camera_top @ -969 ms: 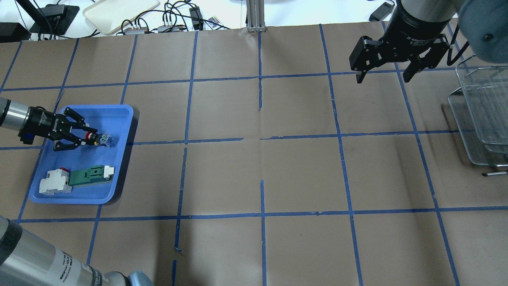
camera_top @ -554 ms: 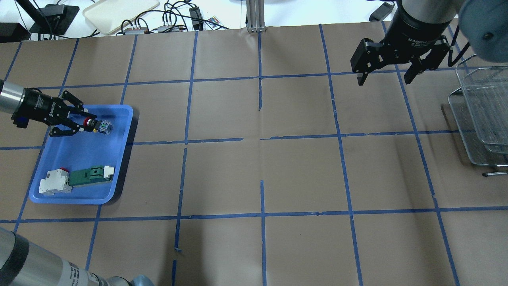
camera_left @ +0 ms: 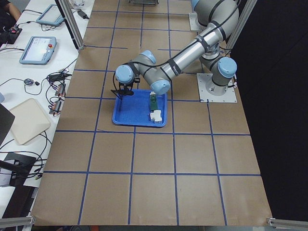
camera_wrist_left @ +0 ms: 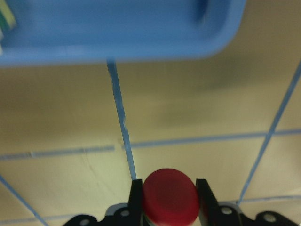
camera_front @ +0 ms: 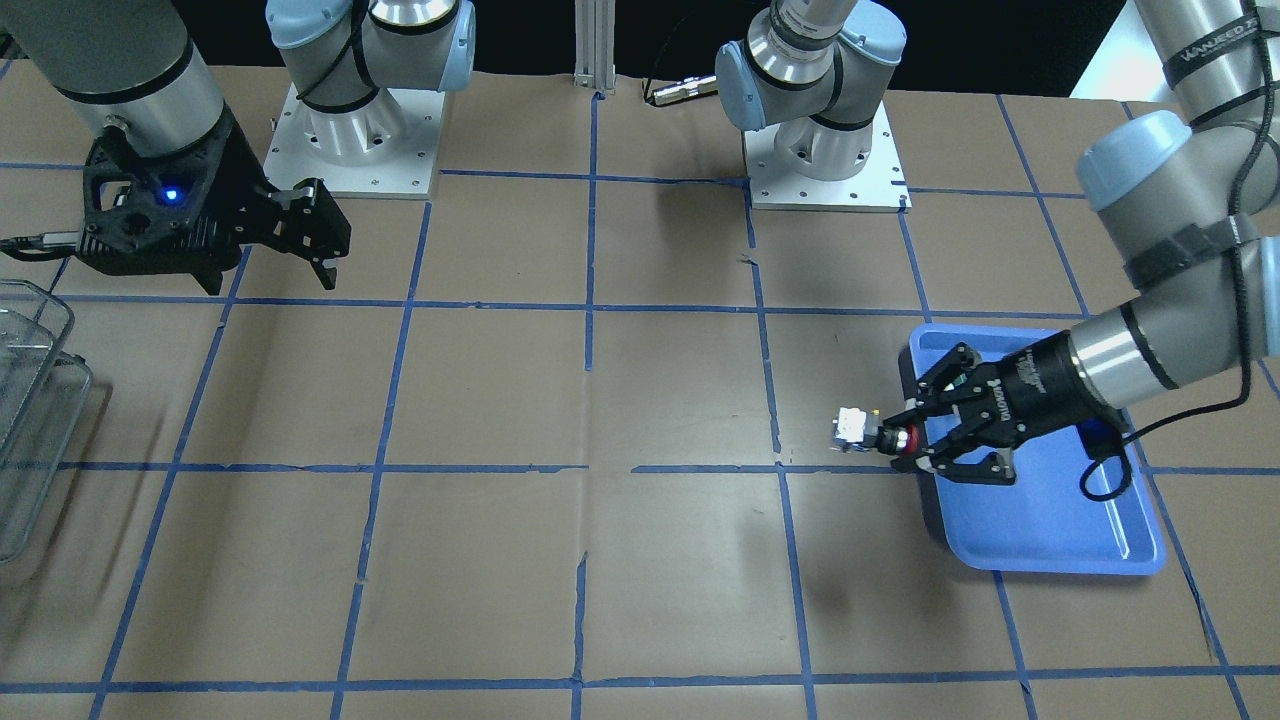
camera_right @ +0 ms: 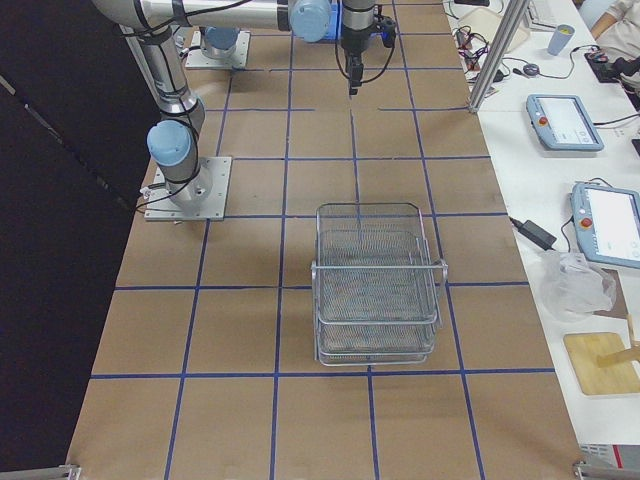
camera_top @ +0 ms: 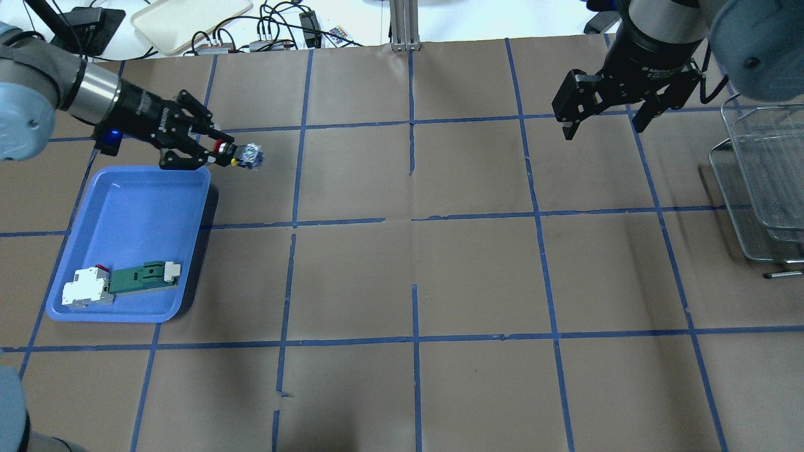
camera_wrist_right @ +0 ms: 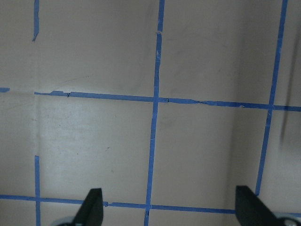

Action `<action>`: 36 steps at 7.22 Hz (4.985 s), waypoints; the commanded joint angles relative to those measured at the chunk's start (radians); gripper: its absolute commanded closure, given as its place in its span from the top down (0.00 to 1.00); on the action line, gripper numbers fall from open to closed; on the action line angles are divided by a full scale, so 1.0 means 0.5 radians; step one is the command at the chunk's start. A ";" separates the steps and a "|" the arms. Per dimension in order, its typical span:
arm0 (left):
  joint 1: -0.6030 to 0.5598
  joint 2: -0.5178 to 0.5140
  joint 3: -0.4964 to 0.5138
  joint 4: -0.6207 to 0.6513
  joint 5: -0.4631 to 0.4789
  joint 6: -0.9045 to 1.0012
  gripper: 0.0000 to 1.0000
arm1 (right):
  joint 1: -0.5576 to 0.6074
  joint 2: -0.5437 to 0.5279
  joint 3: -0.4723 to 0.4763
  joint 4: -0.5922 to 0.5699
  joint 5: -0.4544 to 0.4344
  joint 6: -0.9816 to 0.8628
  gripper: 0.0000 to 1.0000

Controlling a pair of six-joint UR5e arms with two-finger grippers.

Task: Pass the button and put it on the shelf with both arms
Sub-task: 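Lift the button and carry it toward the right gripper, then lower the right gripper onto the button held by the left gripper, then close the right gripper on the button while the left gripper opens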

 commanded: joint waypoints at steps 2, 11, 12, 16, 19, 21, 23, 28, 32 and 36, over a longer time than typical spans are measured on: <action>-0.555 0.107 -0.015 0.207 -0.232 -0.764 0.00 | 0.029 -0.023 0.010 0.079 0.021 -0.077 1.00; -1.145 0.086 -0.257 1.273 -0.223 -1.886 0.00 | 0.035 0.022 0.041 0.041 0.339 -2.595 1.00; -1.179 0.077 -0.251 1.279 -0.211 -1.901 0.00 | 0.035 0.016 0.044 0.016 0.340 -2.675 1.00; -1.258 0.083 -0.239 1.362 -0.211 -2.036 0.00 | 0.121 0.028 0.154 -0.030 0.392 -2.765 1.00; -1.274 0.119 -0.239 1.383 -0.214 -2.091 0.00 | 0.136 0.047 0.164 -0.123 0.398 -2.747 1.00; -1.274 0.135 -0.251 1.383 -0.211 -2.091 0.00 | 0.146 0.035 0.155 -0.117 0.392 -2.741 0.41; -1.274 0.141 -0.254 1.383 -0.211 -2.091 0.00 | 0.149 0.032 0.136 -0.117 0.395 -2.756 0.12; -1.274 0.153 -0.220 1.393 -0.208 -2.186 0.77 | 0.149 0.035 0.136 -0.129 0.398 -2.765 0.00; -1.268 0.193 -0.214 1.386 -0.205 -2.183 0.90 | 0.146 0.035 0.133 -0.126 0.398 -2.774 0.00; -0.895 0.196 -0.257 1.356 -0.095 -1.486 0.90 | -0.239 0.059 0.112 -0.144 0.355 -2.783 0.00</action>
